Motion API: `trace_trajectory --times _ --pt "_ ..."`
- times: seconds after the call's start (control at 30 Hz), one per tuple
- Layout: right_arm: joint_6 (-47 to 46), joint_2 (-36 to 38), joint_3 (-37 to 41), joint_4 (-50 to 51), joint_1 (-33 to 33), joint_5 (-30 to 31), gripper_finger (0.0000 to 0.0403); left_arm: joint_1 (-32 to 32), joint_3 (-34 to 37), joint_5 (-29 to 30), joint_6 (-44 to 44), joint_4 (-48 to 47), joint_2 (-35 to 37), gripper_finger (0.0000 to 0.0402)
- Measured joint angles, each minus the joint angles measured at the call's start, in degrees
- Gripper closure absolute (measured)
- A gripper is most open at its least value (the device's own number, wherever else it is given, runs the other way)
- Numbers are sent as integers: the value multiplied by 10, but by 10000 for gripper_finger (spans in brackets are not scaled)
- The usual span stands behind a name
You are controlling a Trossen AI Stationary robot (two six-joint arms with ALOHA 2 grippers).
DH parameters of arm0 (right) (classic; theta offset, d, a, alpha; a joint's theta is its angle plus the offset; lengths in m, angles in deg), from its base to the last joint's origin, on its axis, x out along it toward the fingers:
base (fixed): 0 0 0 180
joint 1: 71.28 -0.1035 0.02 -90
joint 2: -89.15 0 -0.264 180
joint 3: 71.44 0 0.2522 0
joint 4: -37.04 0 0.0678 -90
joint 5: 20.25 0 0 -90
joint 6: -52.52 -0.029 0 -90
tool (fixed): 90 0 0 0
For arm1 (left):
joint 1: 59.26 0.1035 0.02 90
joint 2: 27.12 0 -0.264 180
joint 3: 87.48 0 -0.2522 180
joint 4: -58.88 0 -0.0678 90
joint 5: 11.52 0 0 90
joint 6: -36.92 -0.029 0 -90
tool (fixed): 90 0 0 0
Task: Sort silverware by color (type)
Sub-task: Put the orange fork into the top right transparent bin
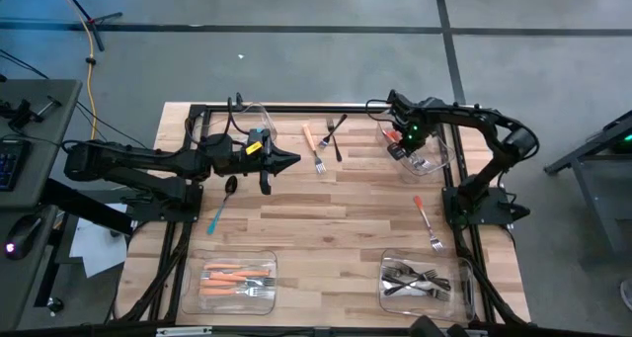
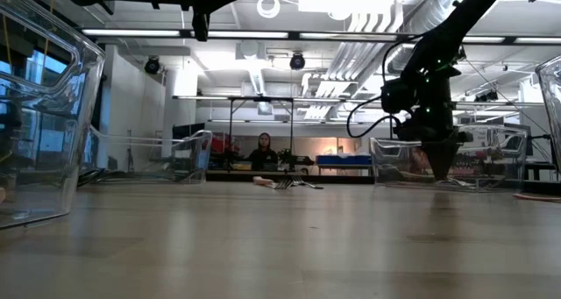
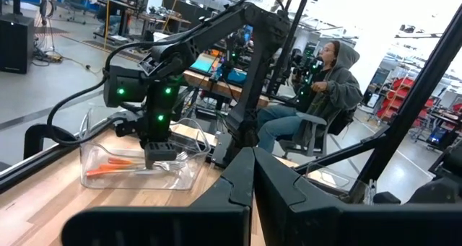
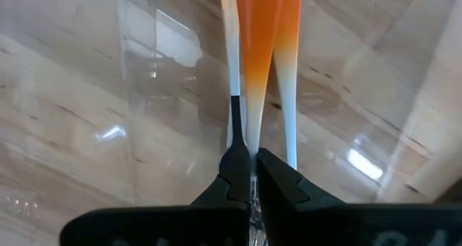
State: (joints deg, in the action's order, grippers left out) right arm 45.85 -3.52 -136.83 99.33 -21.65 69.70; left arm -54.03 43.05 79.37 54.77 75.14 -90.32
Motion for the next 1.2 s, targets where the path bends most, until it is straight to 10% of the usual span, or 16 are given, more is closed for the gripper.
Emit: trace_trajectory --times 1.2 --pt "37 117 4 7 -1 0 249 0 0 13 0 -2 0 401"
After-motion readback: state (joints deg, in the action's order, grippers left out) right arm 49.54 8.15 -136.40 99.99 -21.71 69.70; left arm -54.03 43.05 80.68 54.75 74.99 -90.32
